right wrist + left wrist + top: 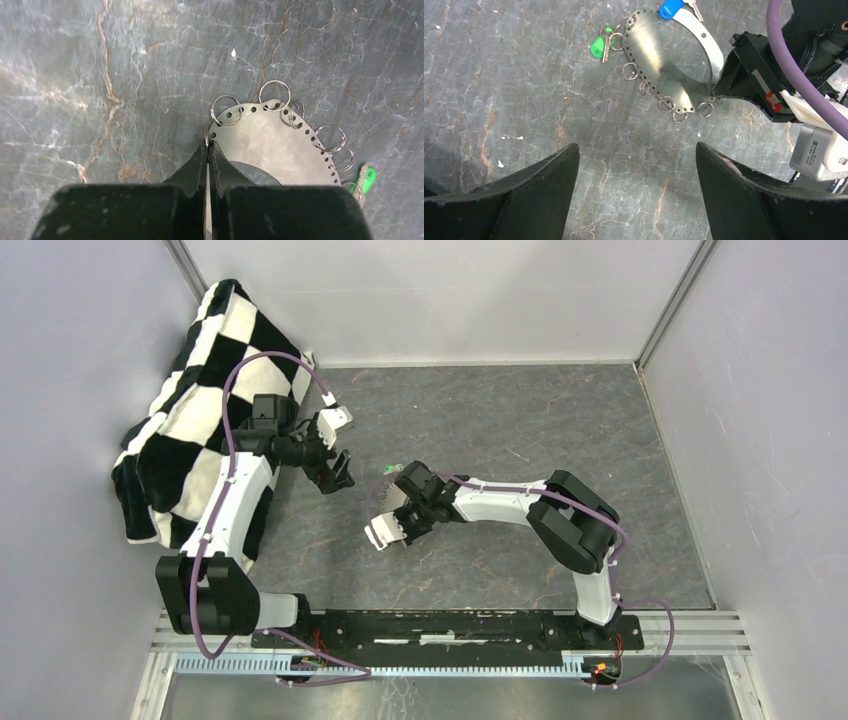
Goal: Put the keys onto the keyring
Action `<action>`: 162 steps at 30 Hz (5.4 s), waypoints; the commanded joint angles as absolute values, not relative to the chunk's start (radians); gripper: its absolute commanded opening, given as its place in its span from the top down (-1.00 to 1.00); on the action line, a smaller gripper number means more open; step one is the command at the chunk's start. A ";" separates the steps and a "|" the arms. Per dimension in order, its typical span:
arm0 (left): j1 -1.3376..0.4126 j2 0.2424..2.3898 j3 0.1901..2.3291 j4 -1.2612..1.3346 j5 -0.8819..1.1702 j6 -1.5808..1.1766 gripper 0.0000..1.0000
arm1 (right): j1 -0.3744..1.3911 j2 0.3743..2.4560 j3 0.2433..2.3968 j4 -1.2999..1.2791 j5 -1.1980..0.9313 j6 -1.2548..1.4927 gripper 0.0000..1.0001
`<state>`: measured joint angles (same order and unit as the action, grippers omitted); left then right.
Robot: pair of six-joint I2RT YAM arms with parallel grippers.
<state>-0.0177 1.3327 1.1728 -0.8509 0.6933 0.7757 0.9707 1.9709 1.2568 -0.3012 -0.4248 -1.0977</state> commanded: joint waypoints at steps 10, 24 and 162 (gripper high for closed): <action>-0.011 1.177 1.141 -1.208 0.785 1.129 -0.73 | 0.966 1.751 1.179 -0.058 -0.646 -0.663 0.99; -0.012 0.840 1.027 -1.249 0.988 1.170 -0.47 | 0.966 1.592 1.120 0.190 -0.579 -0.152 0.99; -0.115 0.894 1.102 -1.087 1.308 0.897 0.84 | 1.037 1.453 1.415 -0.230 -0.673 -0.012 0.94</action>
